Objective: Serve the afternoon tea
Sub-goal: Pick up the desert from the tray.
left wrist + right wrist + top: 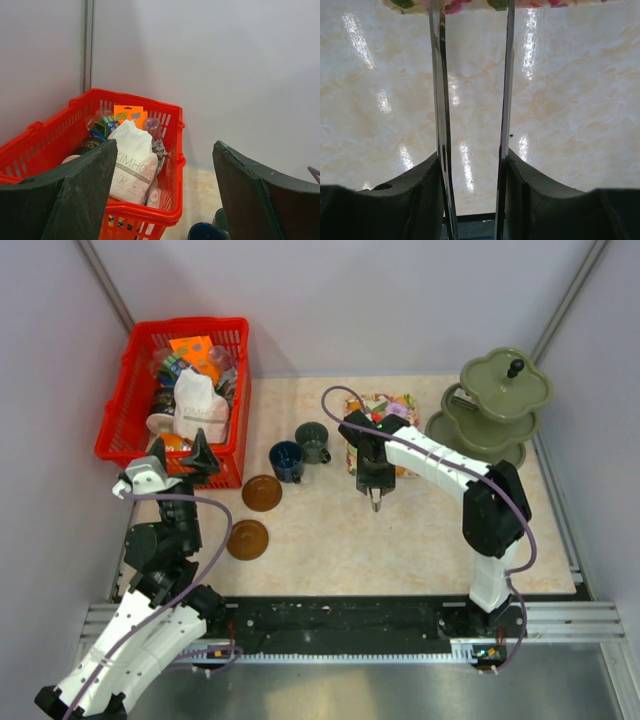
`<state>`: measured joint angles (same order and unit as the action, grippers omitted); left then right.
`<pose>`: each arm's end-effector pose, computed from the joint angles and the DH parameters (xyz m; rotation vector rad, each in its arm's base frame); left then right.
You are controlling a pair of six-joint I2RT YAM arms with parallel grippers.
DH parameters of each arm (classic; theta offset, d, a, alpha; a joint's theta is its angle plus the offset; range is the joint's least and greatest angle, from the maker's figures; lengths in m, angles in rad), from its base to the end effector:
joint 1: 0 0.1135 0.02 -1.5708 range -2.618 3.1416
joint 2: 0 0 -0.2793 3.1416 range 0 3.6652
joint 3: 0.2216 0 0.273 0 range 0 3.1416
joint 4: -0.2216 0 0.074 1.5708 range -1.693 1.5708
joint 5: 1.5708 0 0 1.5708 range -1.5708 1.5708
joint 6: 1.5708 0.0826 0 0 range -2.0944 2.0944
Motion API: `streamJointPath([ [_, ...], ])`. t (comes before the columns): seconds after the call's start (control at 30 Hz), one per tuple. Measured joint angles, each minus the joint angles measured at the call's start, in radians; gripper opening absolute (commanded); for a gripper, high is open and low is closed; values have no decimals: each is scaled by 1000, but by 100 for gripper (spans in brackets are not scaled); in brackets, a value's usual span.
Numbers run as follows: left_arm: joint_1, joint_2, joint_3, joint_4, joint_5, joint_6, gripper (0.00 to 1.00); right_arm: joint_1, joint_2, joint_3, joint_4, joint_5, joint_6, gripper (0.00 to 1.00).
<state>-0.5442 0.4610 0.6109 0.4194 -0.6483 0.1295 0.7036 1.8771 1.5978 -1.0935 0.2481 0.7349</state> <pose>0.1473 -0.0309 0.4122 -0.2390 1.1011 -0.0455 0.3235 0.2479 0.2130 0.0793 2.8283 -0.0803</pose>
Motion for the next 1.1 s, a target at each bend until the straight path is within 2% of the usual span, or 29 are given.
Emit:
streamJointPath([
  [0.13,0,0,0,0,0,0,82,-1,15,0,12,6,0,37],
  [0.4,0,0,0,0,0,0,82,-2,18,-11,20,25,-3,15],
  [0.6,0,0,0,0,0,1,81,-2,-18,-58,31,34,-11,15],
  [0.8,0,0,0,0,0,1,81,-2,-130,-67,8,44,-40,15],
  [1.1,0,0,0,0,-1,1,81,-16,-278,-30,-105,71,-101,16],
])
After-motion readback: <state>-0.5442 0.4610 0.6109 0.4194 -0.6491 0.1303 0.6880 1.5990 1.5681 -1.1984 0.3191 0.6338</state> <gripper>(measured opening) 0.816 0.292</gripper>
